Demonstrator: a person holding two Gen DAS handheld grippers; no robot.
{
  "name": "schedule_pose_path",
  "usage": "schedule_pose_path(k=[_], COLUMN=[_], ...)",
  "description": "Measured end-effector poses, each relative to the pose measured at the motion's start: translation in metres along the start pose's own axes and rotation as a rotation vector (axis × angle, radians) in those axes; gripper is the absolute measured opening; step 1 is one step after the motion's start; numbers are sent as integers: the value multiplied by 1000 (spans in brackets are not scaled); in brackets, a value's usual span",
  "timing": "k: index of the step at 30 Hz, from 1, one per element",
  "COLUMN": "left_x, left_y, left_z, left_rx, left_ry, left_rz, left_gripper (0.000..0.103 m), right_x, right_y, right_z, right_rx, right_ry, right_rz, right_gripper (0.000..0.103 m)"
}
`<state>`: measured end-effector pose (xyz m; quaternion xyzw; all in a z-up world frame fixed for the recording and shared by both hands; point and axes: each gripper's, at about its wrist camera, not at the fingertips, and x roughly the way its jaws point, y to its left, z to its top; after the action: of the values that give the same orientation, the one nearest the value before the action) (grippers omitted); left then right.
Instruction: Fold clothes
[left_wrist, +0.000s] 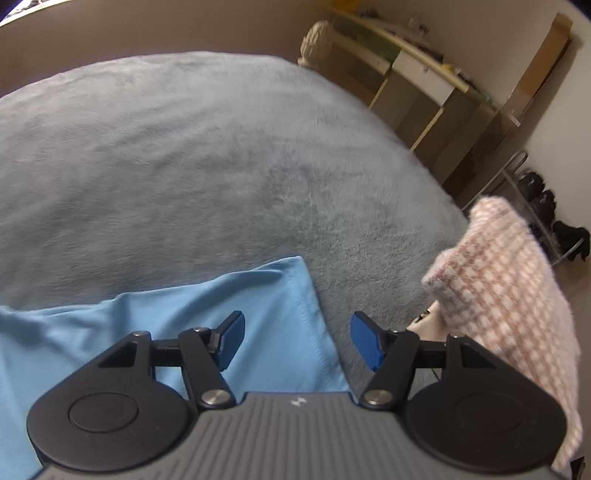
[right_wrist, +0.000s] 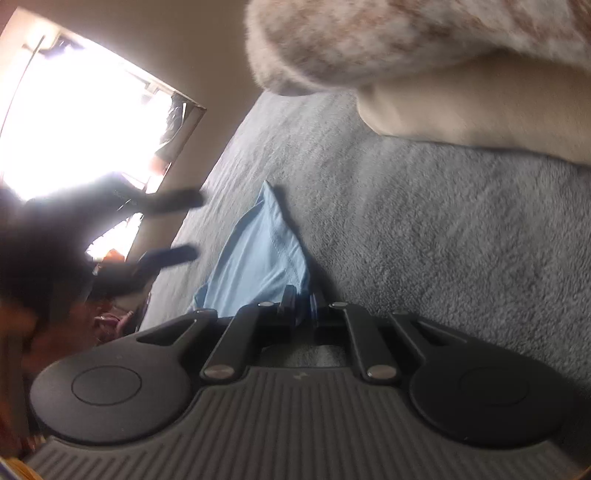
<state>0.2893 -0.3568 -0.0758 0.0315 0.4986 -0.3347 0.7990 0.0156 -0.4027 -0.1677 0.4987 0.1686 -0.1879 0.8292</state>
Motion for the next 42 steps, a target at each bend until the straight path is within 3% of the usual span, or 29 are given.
schedule_pose_path(k=[12, 15, 19, 23, 28, 34, 42], left_x=[57, 63, 65, 62, 34, -30, -102], left_y=[-19, -22, -20, -11, 5, 41, 117], left_z=[15, 16, 18, 16, 16, 14, -18], left_rx=[0, 18, 12, -19, -57, -106, -204], left_ry=[94, 92, 81, 56, 19, -37, -70], left_rz=[99, 130, 162, 151, 92, 59, 76], left_gripper=[53, 41, 10, 4, 3, 3, 3], right_x=[-2, -2, -2, -5, -14, -31, -44], right_y=[6, 7, 9, 10, 24, 60, 120], right_z=[-2, -3, -4, -4, -4, -8, -40], right_rx=[-171, -186, -209, -238, -327, -501, -735], right_ry=[-18, -22, -27, -35, -60, -83, -2], right_rz=[-21, -24, -30, -32, -29, 29, 134], right_gripper=[4, 3, 4, 4, 3, 3, 3])
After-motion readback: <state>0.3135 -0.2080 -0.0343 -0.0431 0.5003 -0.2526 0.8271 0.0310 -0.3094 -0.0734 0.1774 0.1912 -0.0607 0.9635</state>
